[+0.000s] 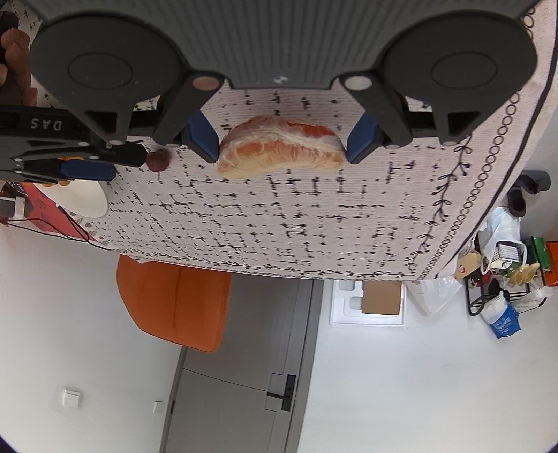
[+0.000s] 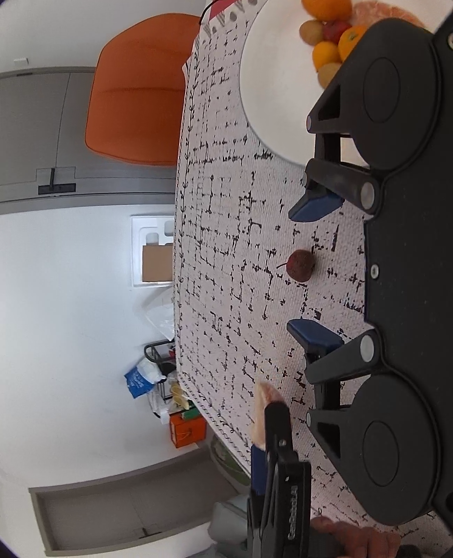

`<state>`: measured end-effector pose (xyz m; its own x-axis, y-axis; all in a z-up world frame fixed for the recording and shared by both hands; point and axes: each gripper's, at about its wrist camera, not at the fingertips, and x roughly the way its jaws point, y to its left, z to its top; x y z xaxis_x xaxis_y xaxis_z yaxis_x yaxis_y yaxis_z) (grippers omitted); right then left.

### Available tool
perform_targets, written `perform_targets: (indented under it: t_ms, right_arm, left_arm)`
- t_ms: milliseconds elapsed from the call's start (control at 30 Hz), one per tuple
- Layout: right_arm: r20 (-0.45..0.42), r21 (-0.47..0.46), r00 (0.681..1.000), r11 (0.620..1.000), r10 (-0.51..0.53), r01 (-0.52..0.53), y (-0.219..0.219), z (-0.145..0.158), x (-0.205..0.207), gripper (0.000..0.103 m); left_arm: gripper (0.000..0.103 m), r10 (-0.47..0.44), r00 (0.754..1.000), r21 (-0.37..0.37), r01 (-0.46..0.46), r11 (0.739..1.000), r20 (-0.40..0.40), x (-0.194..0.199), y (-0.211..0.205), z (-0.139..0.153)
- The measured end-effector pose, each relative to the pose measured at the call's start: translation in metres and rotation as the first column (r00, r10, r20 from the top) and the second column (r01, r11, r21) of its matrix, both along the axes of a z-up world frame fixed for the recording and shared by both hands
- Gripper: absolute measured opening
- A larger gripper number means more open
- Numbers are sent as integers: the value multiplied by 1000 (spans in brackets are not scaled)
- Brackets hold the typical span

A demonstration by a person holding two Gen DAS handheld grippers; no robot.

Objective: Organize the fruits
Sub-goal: 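Close the left tool on the pomelo segment while the right tool grasps the dark red fruit, then carry the pomelo segment and dark red fruit into the white bowl and open both tools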

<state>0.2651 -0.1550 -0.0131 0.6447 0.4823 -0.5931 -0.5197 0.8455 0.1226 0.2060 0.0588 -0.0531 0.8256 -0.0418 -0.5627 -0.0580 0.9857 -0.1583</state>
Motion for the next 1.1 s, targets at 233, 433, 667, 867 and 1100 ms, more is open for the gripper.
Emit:
perform_targets:
  t_ms: [233, 433, 667, 867, 1100]
  right_arm:
    - [-11, -42, 1000, 999, 7, -8, 14, -8, 10, 54]
    - [-12, -85, 1000, 996, -2, 1, 24, -14, 18, 47]
    - [-11, -143, 1000, 990, 15, -16, 32, -17, 19, 24]
    - [20, -107, 1000, 994, 5, -3, 20, -3, 6, 24]
    - [45, -64, 999, 998, -18, 21, -2, 11, -9, 24]
  left_arm:
    - [78, 26, 1000, -9, -26, 1000, 2, -2, 16, -1]
    - [78, 41, 999, -17, -41, 999, -1, -3, 25, -3]
    - [78, 40, 999, -27, -39, 999, 7, -5, 26, -2]
    - [78, 21, 1000, -22, -21, 1000, 9, -5, 16, 0]
    - [78, -24, 999, -18, 25, 1000, 29, -1, -8, 7]
